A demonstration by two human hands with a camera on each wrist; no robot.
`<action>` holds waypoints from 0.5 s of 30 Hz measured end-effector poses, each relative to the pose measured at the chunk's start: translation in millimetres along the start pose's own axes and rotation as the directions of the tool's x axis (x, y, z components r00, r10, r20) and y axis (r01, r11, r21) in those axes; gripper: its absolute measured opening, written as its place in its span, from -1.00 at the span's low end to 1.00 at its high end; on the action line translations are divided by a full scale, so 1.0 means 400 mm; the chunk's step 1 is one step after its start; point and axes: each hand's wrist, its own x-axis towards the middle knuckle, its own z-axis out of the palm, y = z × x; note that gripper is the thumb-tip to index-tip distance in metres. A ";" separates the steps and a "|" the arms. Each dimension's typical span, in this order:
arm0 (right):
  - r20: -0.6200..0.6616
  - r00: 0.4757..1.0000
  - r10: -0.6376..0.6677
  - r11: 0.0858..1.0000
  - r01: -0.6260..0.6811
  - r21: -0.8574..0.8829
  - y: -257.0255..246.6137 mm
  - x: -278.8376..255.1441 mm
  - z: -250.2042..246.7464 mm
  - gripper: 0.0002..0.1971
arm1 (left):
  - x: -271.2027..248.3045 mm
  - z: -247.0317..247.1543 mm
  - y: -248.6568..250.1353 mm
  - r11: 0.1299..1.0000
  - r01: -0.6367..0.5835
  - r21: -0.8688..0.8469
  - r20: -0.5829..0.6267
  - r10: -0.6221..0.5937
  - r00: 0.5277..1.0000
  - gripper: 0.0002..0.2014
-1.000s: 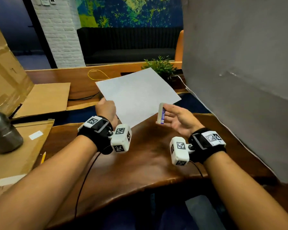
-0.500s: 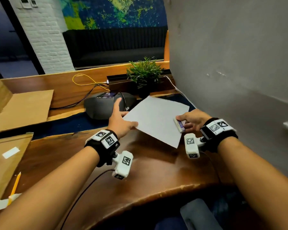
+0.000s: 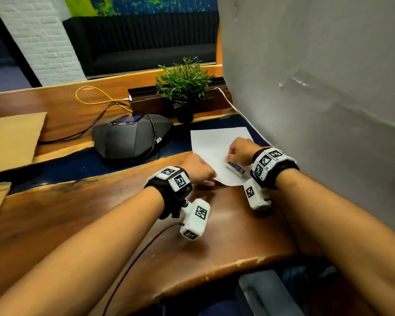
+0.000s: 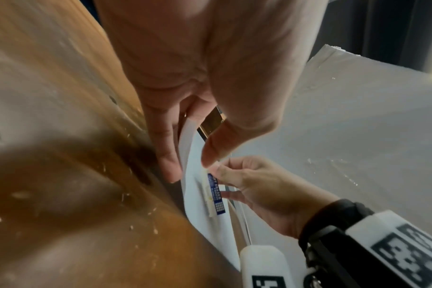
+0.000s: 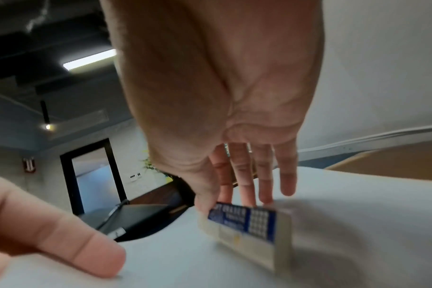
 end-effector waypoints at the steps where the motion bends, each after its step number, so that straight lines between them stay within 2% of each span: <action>1: -0.010 1.000 -0.011 1.000 0.011 0.008 0.004 0.009 0.008 -0.76 | 0.005 0.000 -0.004 0.999 0.012 0.037 0.016 -0.012 1.000 -0.77; 3: -0.030 0.999 -0.032 0.999 0.032 0.021 0.007 0.031 0.018 -0.81 | 0.014 -0.002 -0.011 0.991 0.005 0.130 0.023 -0.008 1.000 -0.71; 6: -0.043 0.996 -0.076 0.997 0.076 0.016 -0.006 0.055 0.033 -0.88 | 0.019 -0.021 -0.011 0.980 -0.027 0.195 0.007 0.026 1.000 -0.83; 9: -0.079 0.993 -0.089 0.996 0.090 0.014 -0.024 0.079 0.047 -0.89 | 0.030 -0.060 -0.020 0.978 -0.015 0.207 -0.038 0.024 0.999 -0.55; 12: -0.083 0.992 -0.096 0.995 0.097 0.001 -0.032 0.093 0.048 -0.85 | 0.023 -0.107 -0.038 0.954 -0.050 0.295 -0.010 0.056 0.998 -0.34; 15: -0.067 0.993 -0.099 0.995 0.098 -0.020 -0.032 0.095 0.049 -0.67 | -0.009 -0.166 -0.063 0.859 -0.117 0.498 0.015 0.126 0.992 -0.41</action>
